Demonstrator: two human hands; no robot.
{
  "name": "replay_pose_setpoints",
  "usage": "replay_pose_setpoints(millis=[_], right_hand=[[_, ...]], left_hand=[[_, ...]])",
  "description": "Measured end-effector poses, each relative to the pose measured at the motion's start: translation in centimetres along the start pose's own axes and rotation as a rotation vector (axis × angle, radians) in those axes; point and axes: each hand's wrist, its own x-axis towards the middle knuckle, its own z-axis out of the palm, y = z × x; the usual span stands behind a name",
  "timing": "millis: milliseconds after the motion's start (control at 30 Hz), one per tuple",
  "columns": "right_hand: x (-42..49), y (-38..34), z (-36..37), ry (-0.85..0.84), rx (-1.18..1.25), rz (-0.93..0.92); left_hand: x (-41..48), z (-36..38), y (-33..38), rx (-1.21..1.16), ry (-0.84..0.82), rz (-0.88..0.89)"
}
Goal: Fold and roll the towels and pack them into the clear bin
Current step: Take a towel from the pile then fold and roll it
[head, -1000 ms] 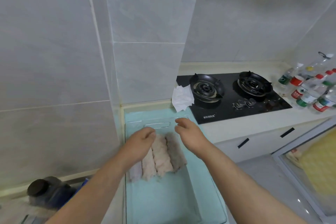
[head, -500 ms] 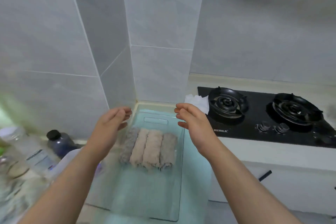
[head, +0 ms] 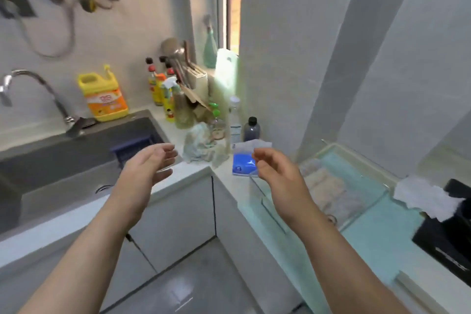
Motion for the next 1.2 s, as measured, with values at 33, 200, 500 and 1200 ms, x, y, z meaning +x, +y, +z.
replay_pose_setpoints(millis=[33, 200, 500, 1200], right_hand=[[-0.3, -0.4, 2.4, -0.071, -0.008, -0.003], [-3.8, -1.7, 14.3, -0.328, -0.029, -0.056], [-18.7, -3.6, 37.7, -0.759, -0.027, -0.029], [-20.3, -3.1, 77.3, -1.128, 0.009, 0.025]], left_hand=[[-1.4, -2.8, -0.2, 0.012, 0.059, -0.006], [-10.5, -15.8, -1.1, 0.044, 0.352, -0.035], [-32.8, -38.5, -0.8, 0.01, 0.834, -0.083], [-37.7, -69.5, -5.6, 0.074, 1.22, -0.272]])
